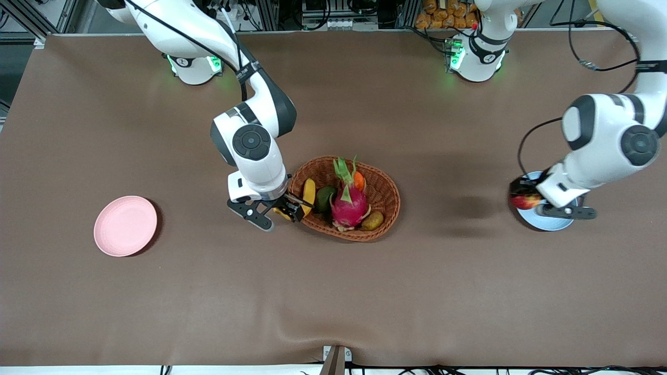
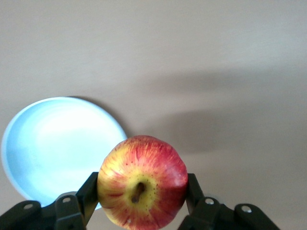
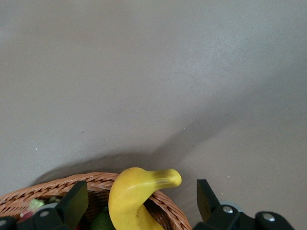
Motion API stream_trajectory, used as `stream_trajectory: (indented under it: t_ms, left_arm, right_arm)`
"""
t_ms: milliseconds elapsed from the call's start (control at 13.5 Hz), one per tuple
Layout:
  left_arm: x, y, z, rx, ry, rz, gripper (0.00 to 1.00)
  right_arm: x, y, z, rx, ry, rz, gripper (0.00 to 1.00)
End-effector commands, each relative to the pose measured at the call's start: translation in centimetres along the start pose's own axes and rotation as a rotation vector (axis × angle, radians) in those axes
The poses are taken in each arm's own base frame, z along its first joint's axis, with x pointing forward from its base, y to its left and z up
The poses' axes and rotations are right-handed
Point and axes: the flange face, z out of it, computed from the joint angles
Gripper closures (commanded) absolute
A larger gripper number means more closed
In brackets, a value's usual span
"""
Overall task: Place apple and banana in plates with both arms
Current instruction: 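Carry the apple to the blue plate while the right gripper reaches the banana, then lower the apple onto the blue plate while the right gripper grasps the banana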
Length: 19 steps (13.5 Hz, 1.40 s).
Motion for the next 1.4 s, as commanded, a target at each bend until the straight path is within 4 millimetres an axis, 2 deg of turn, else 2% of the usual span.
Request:
stream_trajectory:
  t_ms: [0,296,517,665,887,961,1108,1330]
  left_arm:
    - [-1.0,-4.1,1.9,-0.005,-0.028,0.029,0.61]
    - [-2.5,-10.0,6.7,-0.029,0.013,0.053,0.6]
    - [-3.2,-11.7,8.9,-0.049,-0.003,0.036,0.58]
    - [-3.5,-12.5,10.7,-0.054,0.016,0.045,0.54]
    - [-3.7,-12.6,11.2,-0.055,0.021,0.057,0.52]
    - [-3.7,-12.6,11.2,-0.055,0.021,0.057,0.46]
    - [-3.8,-12.8,11.1,-0.054,0.022,0.056,0.0]
    - [-3.6,-12.7,10.8,-0.054,0.019,0.061,0.0]
  right_arm:
    - [-0.4,-0.2,0.5,0.015,0.03,0.014,0.0]
    - [-2.5,-1.2,3.0,0.012,0.047,0.033,0.0]
    - [-4.4,-1.7,4.8,-0.012,0.057,0.019,0.0]
    - [-4.5,-1.9,5.3,-0.006,0.086,0.028,0.0]
    - [-4.5,-1.8,5.6,-0.015,0.11,0.005,0.0]
    - [-4.6,-2.0,5.5,-0.009,0.117,-0.004,0.0]
    - [-4.5,-2.1,5.6,0.006,0.126,-0.007,0.0]
    - [-4.6,-2.1,6.3,0.005,0.125,-0.011,0.0]
